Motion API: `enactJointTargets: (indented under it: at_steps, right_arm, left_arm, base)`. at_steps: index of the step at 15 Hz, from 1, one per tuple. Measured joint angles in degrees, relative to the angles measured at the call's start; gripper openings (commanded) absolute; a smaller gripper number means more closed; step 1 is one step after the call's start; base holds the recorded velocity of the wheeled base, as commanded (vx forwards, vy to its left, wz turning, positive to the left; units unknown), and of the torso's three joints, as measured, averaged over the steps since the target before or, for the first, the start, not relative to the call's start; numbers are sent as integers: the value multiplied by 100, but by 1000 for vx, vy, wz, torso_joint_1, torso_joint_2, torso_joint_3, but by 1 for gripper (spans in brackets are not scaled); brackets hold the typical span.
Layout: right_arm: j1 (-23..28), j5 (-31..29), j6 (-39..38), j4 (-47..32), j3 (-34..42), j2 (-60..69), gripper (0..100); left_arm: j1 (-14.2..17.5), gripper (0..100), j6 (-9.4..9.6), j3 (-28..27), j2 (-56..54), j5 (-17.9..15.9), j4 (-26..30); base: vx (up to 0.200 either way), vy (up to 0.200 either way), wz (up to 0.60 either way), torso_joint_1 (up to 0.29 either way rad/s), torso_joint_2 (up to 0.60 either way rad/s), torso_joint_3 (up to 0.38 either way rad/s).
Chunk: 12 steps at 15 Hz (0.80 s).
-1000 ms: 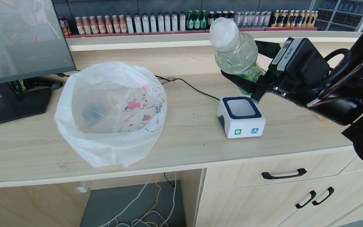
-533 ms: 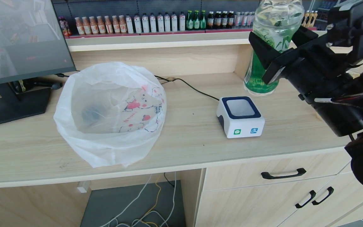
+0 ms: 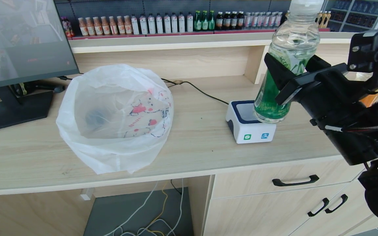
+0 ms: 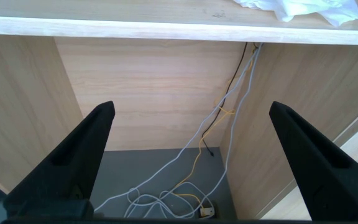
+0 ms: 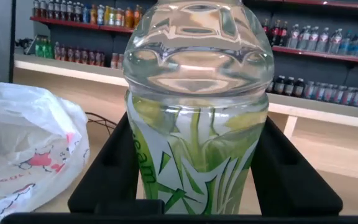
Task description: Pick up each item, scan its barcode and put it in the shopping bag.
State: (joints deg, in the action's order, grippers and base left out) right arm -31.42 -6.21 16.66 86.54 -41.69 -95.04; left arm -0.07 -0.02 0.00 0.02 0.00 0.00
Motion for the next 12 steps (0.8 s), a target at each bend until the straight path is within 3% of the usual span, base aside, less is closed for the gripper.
enactJointTargets:
  at_steps: [3, 5, 12]
  right_arm:
    - [-78, -797, -328, 9, 7, 33, 0]
    - [-141, -978, -553, 48, 7, 83, 0]
    - [-133, -985, -644, 375, 40, 160, 0]
  left_arm:
    - [-4, 100, -13, 0, 0, 0, 0]
    - [-4, 100, -11, 0, 0, 0, 0]
    - [2, 100, -13, 0, 0, -5, -2]
  base:
    - [0, 0, 0, 0, 0, 0]
    - [0, 0, 0, 0, 0, 0]
    - [0, 200, 0, 3, 0, 1]
